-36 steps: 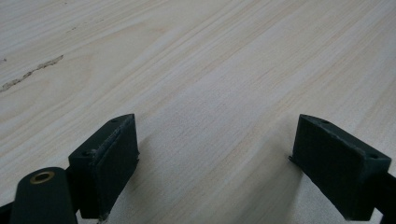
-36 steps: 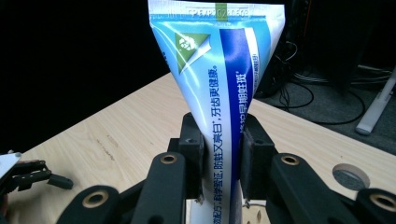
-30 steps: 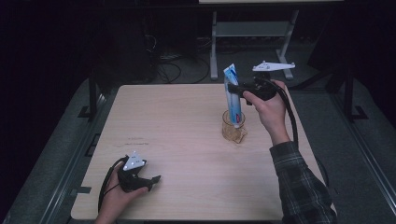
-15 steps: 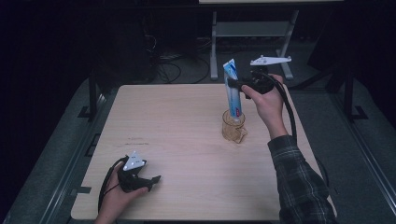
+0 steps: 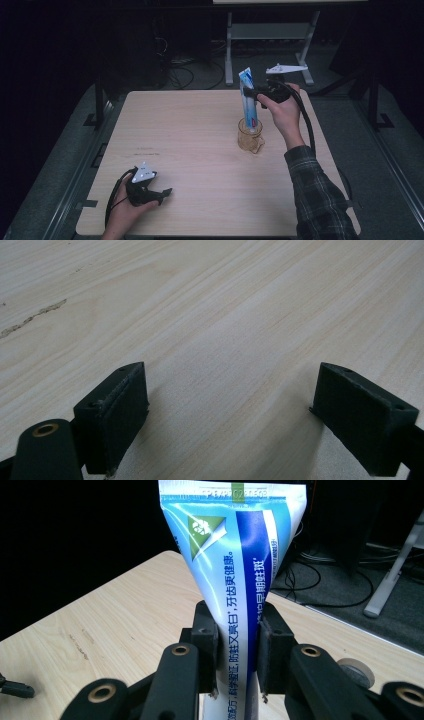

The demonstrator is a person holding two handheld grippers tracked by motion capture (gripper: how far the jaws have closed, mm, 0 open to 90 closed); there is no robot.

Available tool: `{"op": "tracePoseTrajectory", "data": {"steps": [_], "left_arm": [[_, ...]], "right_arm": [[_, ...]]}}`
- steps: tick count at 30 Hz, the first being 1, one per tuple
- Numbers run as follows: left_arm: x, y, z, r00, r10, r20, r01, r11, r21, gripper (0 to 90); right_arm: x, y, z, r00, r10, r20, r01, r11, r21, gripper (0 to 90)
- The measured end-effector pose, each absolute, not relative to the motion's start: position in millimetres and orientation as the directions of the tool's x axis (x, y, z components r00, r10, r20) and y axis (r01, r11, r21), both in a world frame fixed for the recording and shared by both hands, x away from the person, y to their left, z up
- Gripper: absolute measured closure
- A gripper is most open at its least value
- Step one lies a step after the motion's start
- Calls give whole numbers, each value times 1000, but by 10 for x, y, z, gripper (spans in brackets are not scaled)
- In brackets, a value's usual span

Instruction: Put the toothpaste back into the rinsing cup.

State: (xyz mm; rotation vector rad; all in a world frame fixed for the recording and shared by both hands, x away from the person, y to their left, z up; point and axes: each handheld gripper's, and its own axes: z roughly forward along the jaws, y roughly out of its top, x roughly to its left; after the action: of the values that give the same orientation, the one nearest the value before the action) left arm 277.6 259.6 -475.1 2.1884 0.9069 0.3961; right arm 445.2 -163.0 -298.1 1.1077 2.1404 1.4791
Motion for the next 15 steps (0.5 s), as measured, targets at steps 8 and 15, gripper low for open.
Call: {"op": "tracePoseTrajectory", "data": {"steps": [8, 15], "left_arm": [[2775, 2595, -4753, 704, 710, 6, 487, -489, 723, 132], [2772, 2595, -4752, 704, 711, 5, 488, -489, 723, 132]], "right_arm": [[4495, -1644, -3082, -642, 746, 178, 434, 162, 886, 737], [4521, -1648, -3174, -633, 752, 185, 448, 161, 880, 737]]}}
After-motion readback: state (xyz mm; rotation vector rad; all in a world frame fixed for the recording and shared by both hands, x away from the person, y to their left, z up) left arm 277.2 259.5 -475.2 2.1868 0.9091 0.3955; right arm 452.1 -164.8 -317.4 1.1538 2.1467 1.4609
